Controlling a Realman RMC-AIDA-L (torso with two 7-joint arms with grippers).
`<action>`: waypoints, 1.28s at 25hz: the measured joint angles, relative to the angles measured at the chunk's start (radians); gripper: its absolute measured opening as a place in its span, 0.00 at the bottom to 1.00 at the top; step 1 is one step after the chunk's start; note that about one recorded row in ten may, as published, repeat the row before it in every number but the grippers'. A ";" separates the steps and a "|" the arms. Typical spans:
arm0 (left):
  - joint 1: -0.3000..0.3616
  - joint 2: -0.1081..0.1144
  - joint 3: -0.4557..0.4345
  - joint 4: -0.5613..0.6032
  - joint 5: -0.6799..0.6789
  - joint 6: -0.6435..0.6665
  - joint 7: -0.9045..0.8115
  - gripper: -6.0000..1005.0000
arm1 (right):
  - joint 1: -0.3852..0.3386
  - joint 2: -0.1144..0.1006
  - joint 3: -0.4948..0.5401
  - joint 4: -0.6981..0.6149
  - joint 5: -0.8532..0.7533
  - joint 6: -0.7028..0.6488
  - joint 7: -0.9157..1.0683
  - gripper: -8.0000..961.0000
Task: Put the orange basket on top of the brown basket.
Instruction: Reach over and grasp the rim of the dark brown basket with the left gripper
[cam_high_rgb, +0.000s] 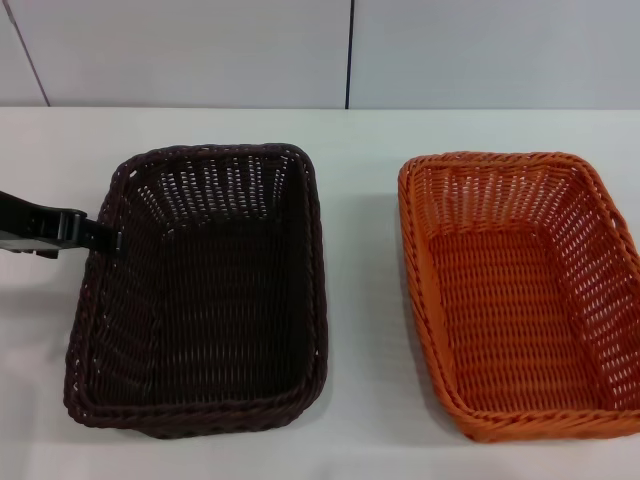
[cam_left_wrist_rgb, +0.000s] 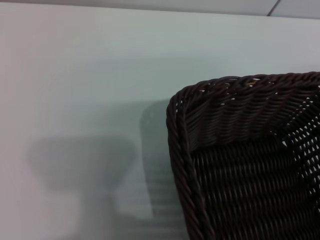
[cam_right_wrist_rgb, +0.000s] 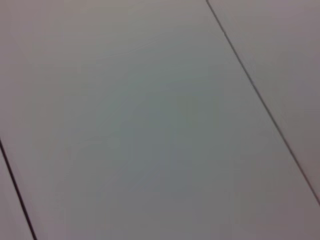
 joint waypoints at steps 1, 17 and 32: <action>0.002 0.000 0.001 0.006 0.000 0.007 -0.001 0.82 | 0.002 0.000 -0.002 0.000 -0.001 0.001 0.000 0.65; 0.026 -0.001 0.098 0.104 0.029 0.130 -0.053 0.82 | -0.001 -0.009 -0.029 0.001 -0.006 0.023 0.000 0.65; 0.005 -0.002 0.160 0.198 0.022 0.149 -0.054 0.48 | -0.004 -0.020 -0.030 0.003 -0.006 0.027 0.000 0.65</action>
